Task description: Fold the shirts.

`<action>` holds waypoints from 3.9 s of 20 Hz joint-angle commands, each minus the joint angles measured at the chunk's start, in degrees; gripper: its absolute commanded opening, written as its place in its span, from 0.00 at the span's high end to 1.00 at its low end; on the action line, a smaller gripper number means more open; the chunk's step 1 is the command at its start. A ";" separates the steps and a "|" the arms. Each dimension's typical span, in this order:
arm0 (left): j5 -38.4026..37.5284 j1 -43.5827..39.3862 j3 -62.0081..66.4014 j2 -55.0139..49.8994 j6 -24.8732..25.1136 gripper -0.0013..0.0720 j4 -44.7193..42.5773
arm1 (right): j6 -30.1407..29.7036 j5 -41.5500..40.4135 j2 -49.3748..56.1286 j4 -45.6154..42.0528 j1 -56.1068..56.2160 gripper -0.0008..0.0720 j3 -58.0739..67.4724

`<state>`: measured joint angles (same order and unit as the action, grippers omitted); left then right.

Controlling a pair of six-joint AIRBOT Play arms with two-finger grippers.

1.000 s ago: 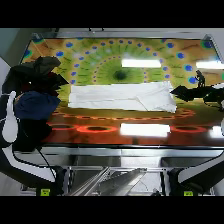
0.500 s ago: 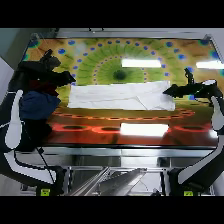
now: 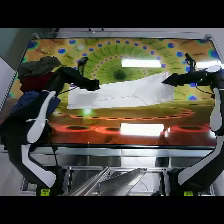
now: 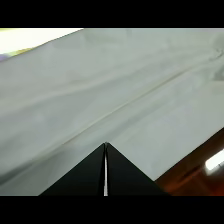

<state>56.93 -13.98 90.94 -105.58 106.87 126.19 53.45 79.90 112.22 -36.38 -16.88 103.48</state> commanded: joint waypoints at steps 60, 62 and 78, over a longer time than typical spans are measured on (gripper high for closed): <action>18.88 19.85 23.47 23.28 0.24 0.96 11.37 | 20.87 -18.80 14.23 4.63 29.00 0.03 4.85; 18.95 19.85 23.47 22.56 0.24 0.96 11.32 | 20.87 -21.09 15.04 5.07 30.34 0.03 4.92; 24.70 19.78 23.47 19.15 -0.90 0.96 11.41 | 36.30 -22.86 -10.78 -12.17 14.36 0.96 5.03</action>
<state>80.27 5.82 114.43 -86.37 106.04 137.62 76.82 57.56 109.47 -33.45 5.32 108.49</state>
